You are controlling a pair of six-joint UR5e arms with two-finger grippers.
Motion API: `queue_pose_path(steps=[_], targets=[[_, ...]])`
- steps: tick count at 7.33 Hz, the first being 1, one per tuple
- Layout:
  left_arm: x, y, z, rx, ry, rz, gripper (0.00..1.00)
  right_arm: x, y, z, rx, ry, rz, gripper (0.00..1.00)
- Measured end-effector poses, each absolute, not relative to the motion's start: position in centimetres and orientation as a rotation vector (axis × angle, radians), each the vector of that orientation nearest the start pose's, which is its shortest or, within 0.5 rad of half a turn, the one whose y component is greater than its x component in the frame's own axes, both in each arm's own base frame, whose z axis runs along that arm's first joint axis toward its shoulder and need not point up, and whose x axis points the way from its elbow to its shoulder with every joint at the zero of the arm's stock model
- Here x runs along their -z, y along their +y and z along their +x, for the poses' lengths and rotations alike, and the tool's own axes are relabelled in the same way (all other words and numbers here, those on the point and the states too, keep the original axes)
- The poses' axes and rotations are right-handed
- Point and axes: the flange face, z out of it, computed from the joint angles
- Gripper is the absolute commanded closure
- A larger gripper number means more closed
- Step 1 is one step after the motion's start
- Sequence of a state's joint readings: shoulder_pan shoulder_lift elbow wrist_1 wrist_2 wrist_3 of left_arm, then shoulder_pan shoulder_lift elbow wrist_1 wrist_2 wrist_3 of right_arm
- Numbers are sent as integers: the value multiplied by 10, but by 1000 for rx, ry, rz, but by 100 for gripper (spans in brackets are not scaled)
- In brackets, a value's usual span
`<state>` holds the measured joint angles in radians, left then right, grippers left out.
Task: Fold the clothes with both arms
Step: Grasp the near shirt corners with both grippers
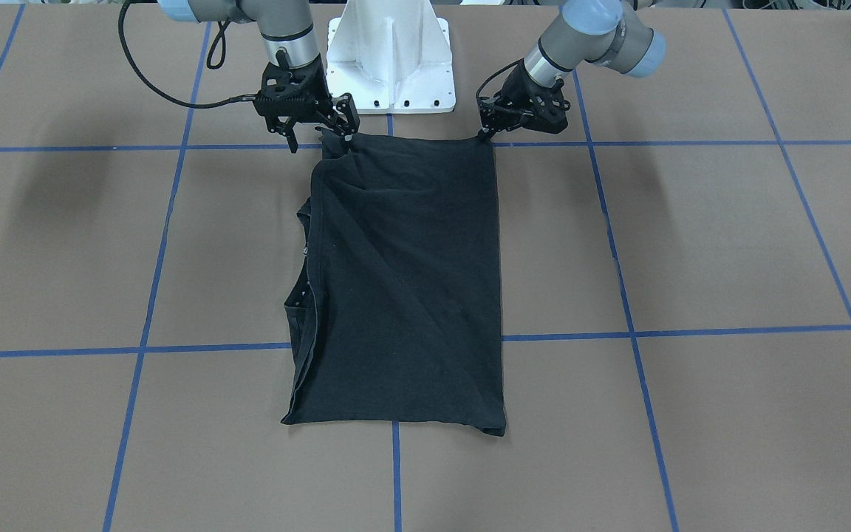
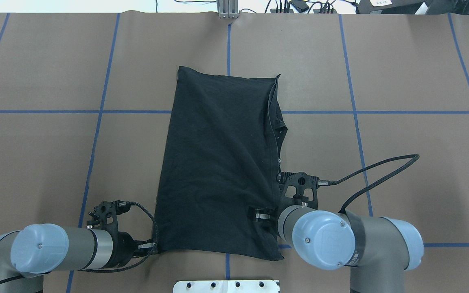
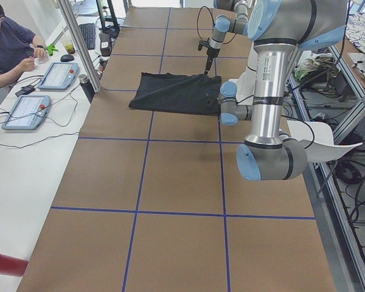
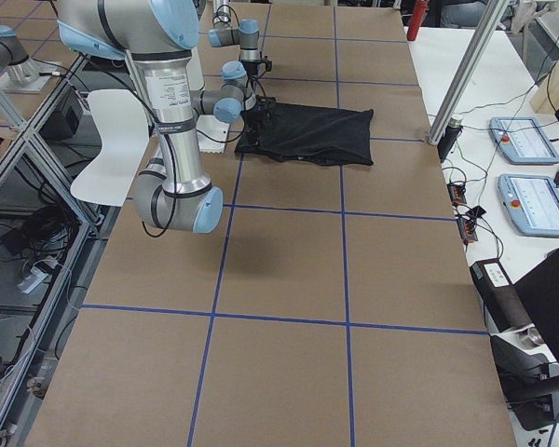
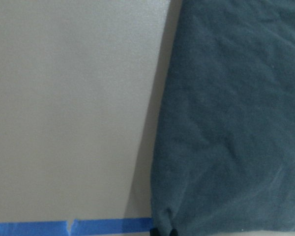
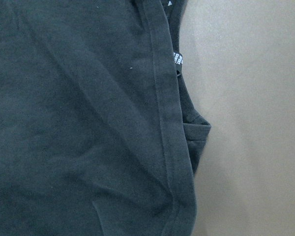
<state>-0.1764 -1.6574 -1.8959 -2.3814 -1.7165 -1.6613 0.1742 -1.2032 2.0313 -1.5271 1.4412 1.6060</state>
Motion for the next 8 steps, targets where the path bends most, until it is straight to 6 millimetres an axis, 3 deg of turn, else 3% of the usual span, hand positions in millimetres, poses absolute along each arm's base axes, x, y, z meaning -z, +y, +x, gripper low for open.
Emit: queue_pose_path(steps=[3,5,8], targets=[[-369,-209,494,144,1224,-75,100,-254,-239,-558,-291,-864,206,2],[-369,-209,494,144,1225,-74,100,-261,-240,-569,-299,-845,207,3],[-369,-209,493,145,1224,-73,100,-274,-240,-576,-294,-818,214,17]])
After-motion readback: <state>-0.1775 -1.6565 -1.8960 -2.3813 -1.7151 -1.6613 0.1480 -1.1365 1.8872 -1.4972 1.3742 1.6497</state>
